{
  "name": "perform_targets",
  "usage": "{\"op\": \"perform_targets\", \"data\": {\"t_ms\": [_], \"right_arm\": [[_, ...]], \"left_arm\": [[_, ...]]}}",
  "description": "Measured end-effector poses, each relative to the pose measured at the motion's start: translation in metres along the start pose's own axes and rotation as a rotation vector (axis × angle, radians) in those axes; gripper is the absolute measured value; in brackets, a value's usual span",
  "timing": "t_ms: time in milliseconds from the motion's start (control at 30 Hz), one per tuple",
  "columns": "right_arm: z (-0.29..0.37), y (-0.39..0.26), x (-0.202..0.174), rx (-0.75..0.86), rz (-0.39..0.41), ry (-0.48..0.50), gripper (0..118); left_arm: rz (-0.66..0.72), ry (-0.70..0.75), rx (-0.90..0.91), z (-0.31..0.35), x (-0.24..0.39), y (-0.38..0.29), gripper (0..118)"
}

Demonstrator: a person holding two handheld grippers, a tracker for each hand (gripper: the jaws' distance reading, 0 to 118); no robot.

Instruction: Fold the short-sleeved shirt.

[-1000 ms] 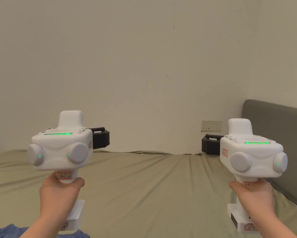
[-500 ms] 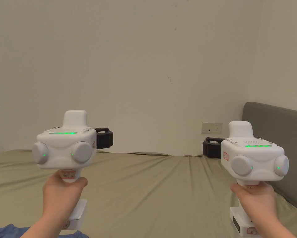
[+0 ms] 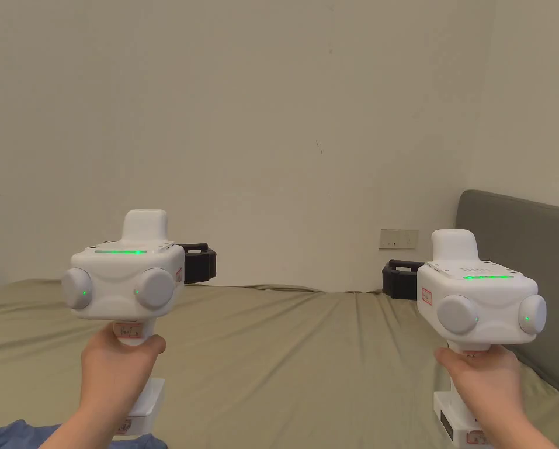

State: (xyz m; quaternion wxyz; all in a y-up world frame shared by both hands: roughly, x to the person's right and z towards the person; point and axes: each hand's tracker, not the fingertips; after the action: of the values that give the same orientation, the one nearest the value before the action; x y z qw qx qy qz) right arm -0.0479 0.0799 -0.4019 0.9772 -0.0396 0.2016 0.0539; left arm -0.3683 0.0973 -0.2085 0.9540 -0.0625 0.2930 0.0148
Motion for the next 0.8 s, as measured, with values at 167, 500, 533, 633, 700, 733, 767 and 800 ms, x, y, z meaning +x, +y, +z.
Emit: {"op": "perform_targets", "data": {"t_ms": [167, 500, 533, 633, 700, 733, 767, 800], "right_arm": [[0.000, -0.002, 0.000, -0.007, -0.002, 0.004, 118], [0.009, -0.033, 0.009, -0.064, 0.005, 0.062, 3], [0.009, -0.036, 0.008, -0.070, 0.010, 0.034, 3], [0.008, -0.039, 0.007, -0.062, 0.014, 0.014, 3], [0.007, -0.038, 0.005, -0.072, 0.003, 0.036, 3], [0.006, -0.038, 0.001, -0.072, 0.004, 0.039, 3], [0.006, -0.037, -0.006, -0.072, 0.008, 0.053, 3], [0.006, -0.037, -0.013, -0.071, 0.012, 0.081, 3]], "left_arm": [[-0.005, -0.055, -0.019, -0.003, -0.002, -0.001, 118], [-0.045, -0.069, -0.037, -0.011, 0.005, -0.031, 0], [-0.076, -0.041, -0.027, -0.008, 0.004, -0.030, 0], [-0.070, -0.066, -0.044, -0.012, 0.005, -0.033, 0], [-0.065, -0.064, -0.040, -0.006, 0.010, -0.030, 0], [-0.066, -0.050, -0.036, -0.004, 0.008, -0.032, 0], [-0.063, -0.048, -0.039, -0.002, 0.002, -0.034, 0], [-0.058, -0.038, -0.044, 0.000, -0.007, -0.035, 0]]}}
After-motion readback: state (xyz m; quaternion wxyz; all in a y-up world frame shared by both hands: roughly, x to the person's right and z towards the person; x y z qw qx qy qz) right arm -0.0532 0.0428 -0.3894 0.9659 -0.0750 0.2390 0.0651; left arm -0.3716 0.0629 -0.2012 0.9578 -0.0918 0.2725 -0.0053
